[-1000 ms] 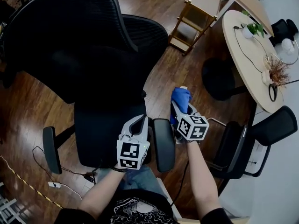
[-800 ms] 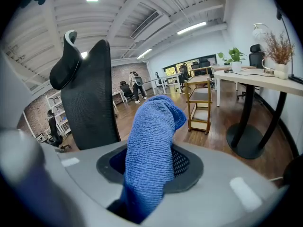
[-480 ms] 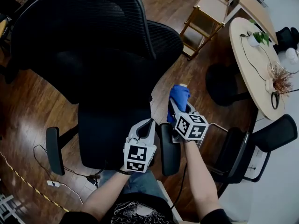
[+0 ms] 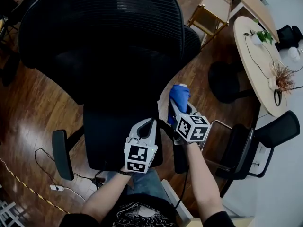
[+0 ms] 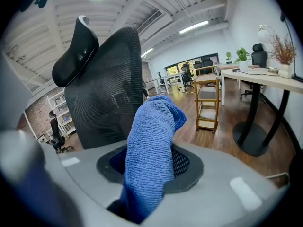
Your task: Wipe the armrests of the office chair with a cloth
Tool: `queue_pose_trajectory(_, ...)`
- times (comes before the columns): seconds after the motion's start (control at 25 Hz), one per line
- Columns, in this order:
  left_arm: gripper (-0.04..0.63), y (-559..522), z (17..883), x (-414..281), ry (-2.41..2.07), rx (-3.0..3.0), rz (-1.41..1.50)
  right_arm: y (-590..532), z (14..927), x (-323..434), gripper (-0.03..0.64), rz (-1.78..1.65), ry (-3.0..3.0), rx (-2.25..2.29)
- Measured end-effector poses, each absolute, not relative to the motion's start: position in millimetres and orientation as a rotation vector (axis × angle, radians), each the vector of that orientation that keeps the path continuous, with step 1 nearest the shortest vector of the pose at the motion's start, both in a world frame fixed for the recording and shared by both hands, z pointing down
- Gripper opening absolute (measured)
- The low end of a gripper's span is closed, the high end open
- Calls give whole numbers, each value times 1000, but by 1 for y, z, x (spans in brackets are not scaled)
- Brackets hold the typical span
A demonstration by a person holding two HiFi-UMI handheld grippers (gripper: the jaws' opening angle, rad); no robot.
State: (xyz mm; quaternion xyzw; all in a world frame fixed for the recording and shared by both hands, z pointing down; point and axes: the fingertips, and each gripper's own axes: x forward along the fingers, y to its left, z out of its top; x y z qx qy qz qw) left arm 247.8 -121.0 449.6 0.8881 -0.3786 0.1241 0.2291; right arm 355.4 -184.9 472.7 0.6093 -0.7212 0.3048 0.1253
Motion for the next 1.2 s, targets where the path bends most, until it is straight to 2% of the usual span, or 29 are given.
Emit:
queue_pose_trajectory(0.48, 3, -108, 444, 229, -922, 2498, 315, -152, 462, 315, 141, 891, -2077, 1844)
queue_pose_trajectory(1.2, 3, -49, 446, 226, -693, 2612, 363, -25, 490, 283, 141, 1083, -1924, 2085)
